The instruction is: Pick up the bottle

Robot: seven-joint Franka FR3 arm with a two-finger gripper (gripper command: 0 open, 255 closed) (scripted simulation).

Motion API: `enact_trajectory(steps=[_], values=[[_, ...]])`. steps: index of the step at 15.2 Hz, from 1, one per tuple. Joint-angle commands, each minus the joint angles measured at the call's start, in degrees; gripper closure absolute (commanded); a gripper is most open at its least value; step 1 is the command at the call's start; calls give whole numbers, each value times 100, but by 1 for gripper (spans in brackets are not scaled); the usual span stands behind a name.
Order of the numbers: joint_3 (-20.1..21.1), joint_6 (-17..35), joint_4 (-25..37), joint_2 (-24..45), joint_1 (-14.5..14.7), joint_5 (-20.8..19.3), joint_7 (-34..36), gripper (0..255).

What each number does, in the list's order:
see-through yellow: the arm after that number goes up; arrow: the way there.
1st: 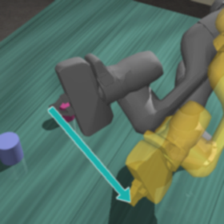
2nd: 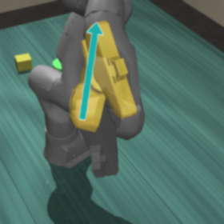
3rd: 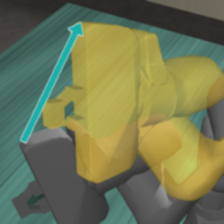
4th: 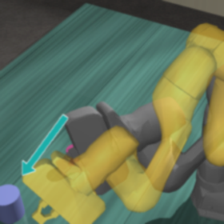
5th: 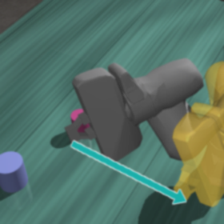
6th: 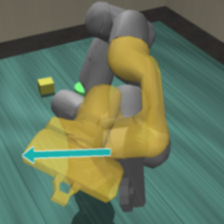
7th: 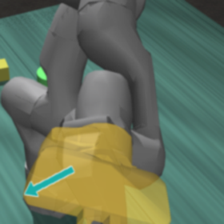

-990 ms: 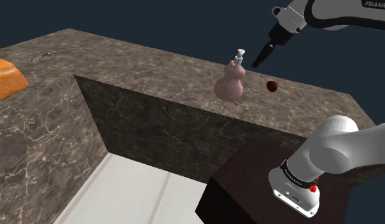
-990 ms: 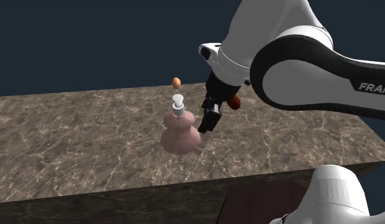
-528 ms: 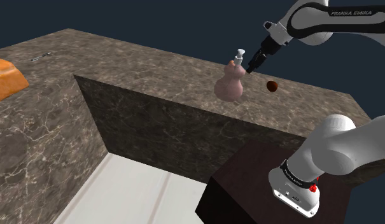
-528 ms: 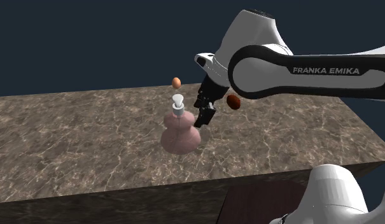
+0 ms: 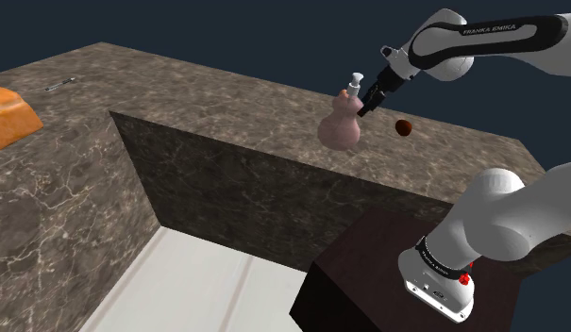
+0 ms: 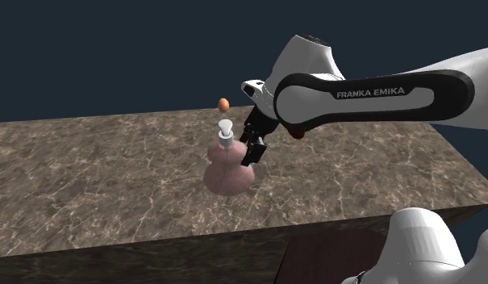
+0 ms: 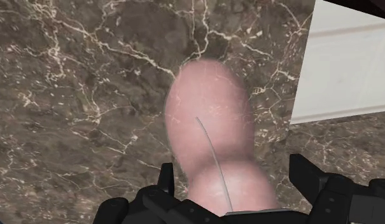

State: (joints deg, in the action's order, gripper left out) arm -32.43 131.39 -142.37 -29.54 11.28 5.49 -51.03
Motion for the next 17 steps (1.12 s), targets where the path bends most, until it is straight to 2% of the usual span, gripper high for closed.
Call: enact_trajectory(steps=[1,3,4,13,17], values=[[-65,203,-154,54,23,34,-88,0],[-65,203,-155,54,22,34,-87,0],[-77,212,-150,70,29,41,-100,255],[-65,203,-154,54,23,34,-88,255],[37,-112,63,-55,-25,-30,44,255]])
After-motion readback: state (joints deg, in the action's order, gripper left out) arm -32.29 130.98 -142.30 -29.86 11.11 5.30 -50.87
